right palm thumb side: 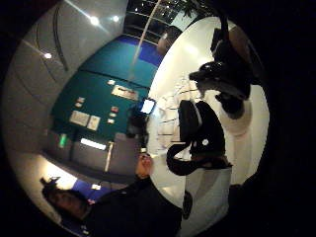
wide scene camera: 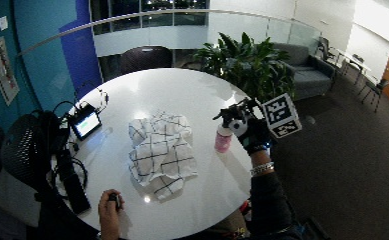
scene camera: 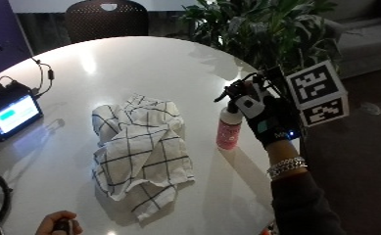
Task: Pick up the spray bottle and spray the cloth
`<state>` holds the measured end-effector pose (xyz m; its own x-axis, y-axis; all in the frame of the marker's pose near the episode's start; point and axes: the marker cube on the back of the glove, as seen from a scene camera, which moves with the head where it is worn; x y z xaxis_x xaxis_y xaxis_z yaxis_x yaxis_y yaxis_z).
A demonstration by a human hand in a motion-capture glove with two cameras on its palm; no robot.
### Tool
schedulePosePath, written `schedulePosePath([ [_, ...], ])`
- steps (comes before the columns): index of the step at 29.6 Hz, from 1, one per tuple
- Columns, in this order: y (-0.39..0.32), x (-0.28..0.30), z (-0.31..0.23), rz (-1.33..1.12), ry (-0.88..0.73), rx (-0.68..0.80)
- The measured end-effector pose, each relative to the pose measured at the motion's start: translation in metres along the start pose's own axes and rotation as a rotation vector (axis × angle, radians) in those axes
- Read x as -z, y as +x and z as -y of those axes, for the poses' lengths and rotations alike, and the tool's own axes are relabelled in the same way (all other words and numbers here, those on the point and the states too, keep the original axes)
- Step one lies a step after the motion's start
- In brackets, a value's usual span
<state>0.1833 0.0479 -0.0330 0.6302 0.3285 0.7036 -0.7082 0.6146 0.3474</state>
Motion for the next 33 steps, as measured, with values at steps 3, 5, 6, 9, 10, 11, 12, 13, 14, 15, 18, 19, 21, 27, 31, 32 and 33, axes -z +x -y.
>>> schedulePosePath([
  [3, 0.006, -0.011, 0.004, 0.135, 0.004, -0.008],
  [5, 0.009, -0.018, 0.006, 0.184, 0.031, -0.007],
  [6, 0.009, -0.023, 0.007, 0.203, 0.049, -0.001],
  [9, 0.008, -0.04, 0.009, 0.252, 0.099, 0.032],
  [10, 0.006, -0.047, 0.009, 0.266, 0.106, 0.043],
  [11, 0.005, -0.056, 0.009, 0.279, 0.111, 0.053],
  [12, 0.004, -0.064, 0.008, 0.29, 0.114, 0.062],
  [13, 0.003, -0.072, 0.008, 0.3, 0.12, 0.072],
  [14, 0.001, -0.078, 0.008, 0.31, 0.133, 0.085],
  [15, -0.001, -0.084, 0.009, 0.318, 0.153, 0.101],
  [18, -0.011, -0.09, 0.016, 0.334, 0.243, 0.155],
  [19, -0.014, -0.089, 0.019, 0.332, 0.273, 0.169],
  [21, -0.018, -0.085, 0.025, 0.315, 0.328, 0.196],
  [27, -0.019, -0.079, 0.038, 0.289, 0.409, 0.229],
  [31, -0.017, -0.085, 0.035, 0.307, 0.369, 0.213],
  [32, -0.016, -0.086, 0.036, 0.295, 0.36, 0.214],
  [33, -0.014, -0.086, 0.038, 0.277, 0.354, 0.215],
])
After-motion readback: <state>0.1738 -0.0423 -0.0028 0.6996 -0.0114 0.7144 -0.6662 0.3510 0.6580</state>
